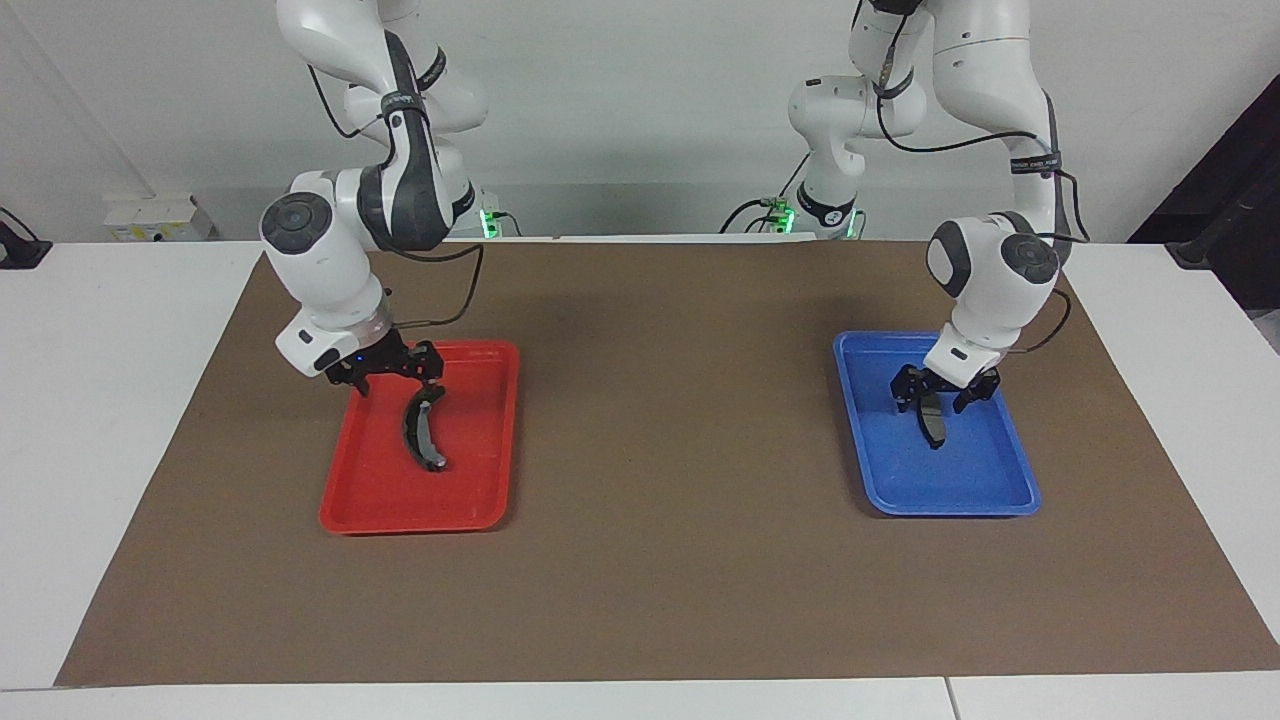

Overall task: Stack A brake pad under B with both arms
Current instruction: 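Grasp the dark pad with the left gripper while the right gripper grasps the curved pad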

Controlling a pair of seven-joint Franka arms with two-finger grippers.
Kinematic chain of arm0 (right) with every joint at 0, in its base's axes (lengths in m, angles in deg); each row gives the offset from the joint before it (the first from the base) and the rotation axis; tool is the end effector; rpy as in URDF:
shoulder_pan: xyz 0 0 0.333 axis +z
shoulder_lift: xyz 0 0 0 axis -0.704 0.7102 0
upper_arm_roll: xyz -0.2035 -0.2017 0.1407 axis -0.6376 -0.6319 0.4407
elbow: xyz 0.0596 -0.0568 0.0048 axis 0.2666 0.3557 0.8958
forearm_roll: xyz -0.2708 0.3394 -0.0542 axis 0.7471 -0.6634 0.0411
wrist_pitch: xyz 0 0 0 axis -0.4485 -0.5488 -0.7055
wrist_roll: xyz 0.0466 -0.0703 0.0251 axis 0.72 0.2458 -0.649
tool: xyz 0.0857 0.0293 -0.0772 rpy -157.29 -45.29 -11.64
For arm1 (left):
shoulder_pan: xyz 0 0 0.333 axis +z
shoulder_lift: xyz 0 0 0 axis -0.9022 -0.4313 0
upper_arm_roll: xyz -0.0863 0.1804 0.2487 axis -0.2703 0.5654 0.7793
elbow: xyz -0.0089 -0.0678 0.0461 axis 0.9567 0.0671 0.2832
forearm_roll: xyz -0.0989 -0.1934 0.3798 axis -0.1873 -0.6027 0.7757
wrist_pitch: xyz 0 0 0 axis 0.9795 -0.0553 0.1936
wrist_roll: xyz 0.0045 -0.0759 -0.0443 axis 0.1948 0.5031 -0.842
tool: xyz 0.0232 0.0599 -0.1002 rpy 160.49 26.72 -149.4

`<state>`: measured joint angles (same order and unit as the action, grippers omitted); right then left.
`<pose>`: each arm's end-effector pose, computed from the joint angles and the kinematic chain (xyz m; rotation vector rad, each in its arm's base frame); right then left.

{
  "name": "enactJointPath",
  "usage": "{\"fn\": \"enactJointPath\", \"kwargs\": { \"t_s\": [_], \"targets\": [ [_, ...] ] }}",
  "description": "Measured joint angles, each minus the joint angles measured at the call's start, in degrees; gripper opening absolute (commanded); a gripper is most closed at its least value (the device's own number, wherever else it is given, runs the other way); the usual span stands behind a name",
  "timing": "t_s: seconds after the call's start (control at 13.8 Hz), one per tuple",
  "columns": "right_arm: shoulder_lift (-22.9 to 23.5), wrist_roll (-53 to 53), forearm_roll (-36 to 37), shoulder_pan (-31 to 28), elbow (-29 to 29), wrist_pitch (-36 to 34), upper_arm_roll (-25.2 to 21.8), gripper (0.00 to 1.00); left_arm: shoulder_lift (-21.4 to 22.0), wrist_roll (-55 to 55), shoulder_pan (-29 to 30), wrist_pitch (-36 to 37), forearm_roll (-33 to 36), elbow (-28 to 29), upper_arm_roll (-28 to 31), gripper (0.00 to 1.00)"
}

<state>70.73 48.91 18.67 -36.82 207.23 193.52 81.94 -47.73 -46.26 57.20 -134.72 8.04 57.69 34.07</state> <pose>0.5968 0.0379 0.3294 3.1311 0.0472 -0.0657 0.5732 0.0001 0.2565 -3.1178 0.2155 -0.0905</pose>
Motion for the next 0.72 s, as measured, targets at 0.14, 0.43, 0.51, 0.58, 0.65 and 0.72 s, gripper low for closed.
{"fn": "enactJointPath", "kwargs": {
  "t_s": [0.14,0.43,0.51,0.58,0.65,0.72],
  "targets": [
    [0.9,0.0,-0.1,0.0,0.7,1.1,0.0,0.83,-0.5,0.0,0.0,-0.6,0.0,0.0,0.0,0.77],
    [4.2,0.0,-0.3,0.0,1.1,4.0,0.0,0.79,-0.5,0.0,0.0,-0.8,0.1,-0.2,0.0,0.13],
    [5.3,0.0,-0.3,0.0,1.1,5.1,0.0,0.76,-0.3,0.1,0.0,-0.7,0.1,-0.2,0.1,0.01],
    [6.2,0.0,-0.3,0.0,1.1,5.7,0.0,0.73,-0.1,0.1,0.0,-0.7,0.1,-0.2,0.1,0.01],
    [6.8,0.0,-0.3,0.0,1.1,5.9,0.0,0.71,-0.1,0.1,0.0,-0.7,0.1,-0.2,0.1,0.01],
    [7.1,0.0,-0.3,0.0,1.0,6.0,0.0,0.67,-0.1,0.1,0.0,-0.7,0.1,-0.2,0.2,0.01]
  ]
}}
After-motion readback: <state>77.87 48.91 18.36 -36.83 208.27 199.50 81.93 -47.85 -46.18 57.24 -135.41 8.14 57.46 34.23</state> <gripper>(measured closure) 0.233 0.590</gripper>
